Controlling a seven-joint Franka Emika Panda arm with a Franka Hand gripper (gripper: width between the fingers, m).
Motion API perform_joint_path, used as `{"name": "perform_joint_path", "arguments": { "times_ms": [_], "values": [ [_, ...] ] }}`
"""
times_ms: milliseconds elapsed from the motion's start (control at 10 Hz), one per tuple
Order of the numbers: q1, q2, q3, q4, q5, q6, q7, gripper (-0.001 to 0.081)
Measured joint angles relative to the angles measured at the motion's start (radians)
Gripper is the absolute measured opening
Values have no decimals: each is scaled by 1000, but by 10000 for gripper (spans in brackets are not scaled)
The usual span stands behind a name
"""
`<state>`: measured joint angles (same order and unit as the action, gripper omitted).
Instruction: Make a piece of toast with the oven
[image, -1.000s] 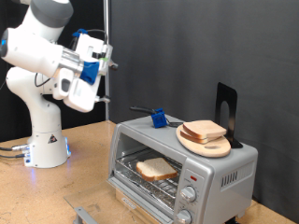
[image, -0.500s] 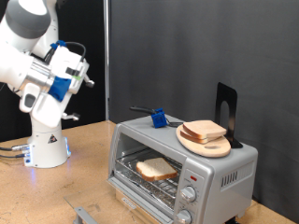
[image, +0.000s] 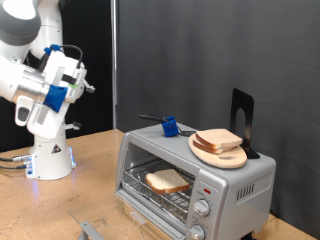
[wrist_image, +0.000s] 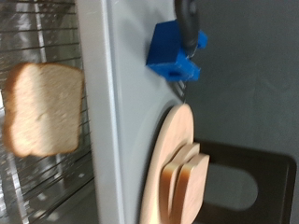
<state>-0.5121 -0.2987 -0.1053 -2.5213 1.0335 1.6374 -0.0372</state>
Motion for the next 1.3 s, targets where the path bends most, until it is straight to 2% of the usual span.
{"name": "perform_joint_path", "arguments": {
  "times_ms": [100,300,600,1000,1300],
  "values": [
    [-8,37,-11,17,-4,19,-11,805],
    [-12,108,-13,35,-7,121,-66,805],
    [-11,209,-11,51,-6,242,-204,805],
    [-8,362,0,66,-1,347,-356,805],
    [-5,471,29,75,54,431,-457,805]
  ]
}}
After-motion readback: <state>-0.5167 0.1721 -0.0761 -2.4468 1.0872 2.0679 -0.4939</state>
